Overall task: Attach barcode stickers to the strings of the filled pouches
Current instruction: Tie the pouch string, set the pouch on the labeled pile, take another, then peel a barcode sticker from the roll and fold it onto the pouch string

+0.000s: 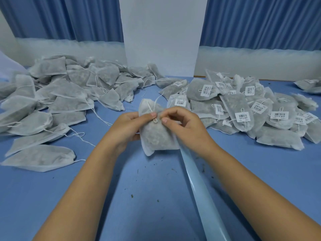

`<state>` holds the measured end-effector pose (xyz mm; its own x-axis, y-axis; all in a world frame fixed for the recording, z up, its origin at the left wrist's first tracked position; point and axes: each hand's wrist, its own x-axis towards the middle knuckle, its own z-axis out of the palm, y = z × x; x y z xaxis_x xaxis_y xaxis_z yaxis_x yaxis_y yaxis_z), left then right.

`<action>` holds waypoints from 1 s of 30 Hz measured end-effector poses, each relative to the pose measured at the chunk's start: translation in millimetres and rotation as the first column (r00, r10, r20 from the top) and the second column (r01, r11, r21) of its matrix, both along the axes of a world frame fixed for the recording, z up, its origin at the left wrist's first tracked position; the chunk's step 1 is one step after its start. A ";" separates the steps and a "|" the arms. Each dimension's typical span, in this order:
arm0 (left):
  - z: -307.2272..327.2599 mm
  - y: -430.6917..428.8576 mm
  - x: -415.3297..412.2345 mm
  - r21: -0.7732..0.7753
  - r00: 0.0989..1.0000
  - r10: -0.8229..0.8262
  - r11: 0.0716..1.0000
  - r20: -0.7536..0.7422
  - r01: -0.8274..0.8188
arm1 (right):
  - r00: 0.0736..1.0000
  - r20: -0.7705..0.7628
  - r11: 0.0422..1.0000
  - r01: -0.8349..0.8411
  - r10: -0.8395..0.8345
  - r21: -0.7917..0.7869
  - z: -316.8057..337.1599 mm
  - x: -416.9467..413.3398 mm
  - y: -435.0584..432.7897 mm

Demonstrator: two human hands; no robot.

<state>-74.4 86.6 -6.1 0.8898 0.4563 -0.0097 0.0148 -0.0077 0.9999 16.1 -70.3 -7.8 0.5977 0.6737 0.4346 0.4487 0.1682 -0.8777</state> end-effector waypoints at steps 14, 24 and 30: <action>-7.9 22.0 1.0 -0.217 0.953 0.018 0.972 -0.303 -0.087 | 0.945 -0.245 0.772 0.014 -0.218 -0.636 -9.2 28.2 -13.7; -8.6 22.8 1.2 -0.382 0.973 -0.050 0.923 -0.225 -0.041 | 0.942 -0.319 0.959 0.010 -0.104 -0.282 -33.1 23.2 -2.8; -14.4 21.5 4.4 -0.410 0.961 -0.120 0.912 -0.249 0.007 | 0.928 -0.356 0.952 -0.002 -0.113 -0.307 -37.9 29.9 -6.6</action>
